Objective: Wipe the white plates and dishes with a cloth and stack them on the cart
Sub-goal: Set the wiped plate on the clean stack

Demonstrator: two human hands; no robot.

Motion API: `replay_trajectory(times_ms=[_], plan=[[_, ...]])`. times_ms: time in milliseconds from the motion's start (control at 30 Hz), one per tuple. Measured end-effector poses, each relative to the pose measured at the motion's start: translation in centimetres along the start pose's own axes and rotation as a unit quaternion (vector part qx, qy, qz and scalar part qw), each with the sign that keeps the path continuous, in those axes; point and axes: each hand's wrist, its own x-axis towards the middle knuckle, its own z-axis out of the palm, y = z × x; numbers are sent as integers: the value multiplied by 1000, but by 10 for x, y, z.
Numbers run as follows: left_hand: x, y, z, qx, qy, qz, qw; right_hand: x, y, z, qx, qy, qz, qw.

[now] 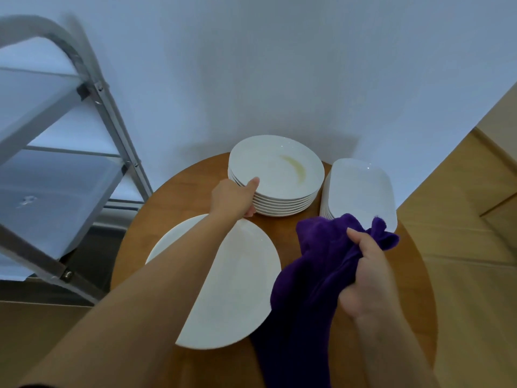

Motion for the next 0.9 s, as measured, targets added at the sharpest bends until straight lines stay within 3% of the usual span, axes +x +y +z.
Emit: replay_trajectory(times_ms=[167,467,700,900], plan=[[11,12,2,-50,-48,-60,996,15,4,1,1,12,17,1000],[12,43,-16,62,-117,-107,985,14,9,-2,26,5,16,1000],[0,32,-32,-88,-108,-70,988,6,9,5,24,4,24,999],[-38,14,-49,-137,-83,-42,986,-15,10,14,-12,-3,-15,1000]])
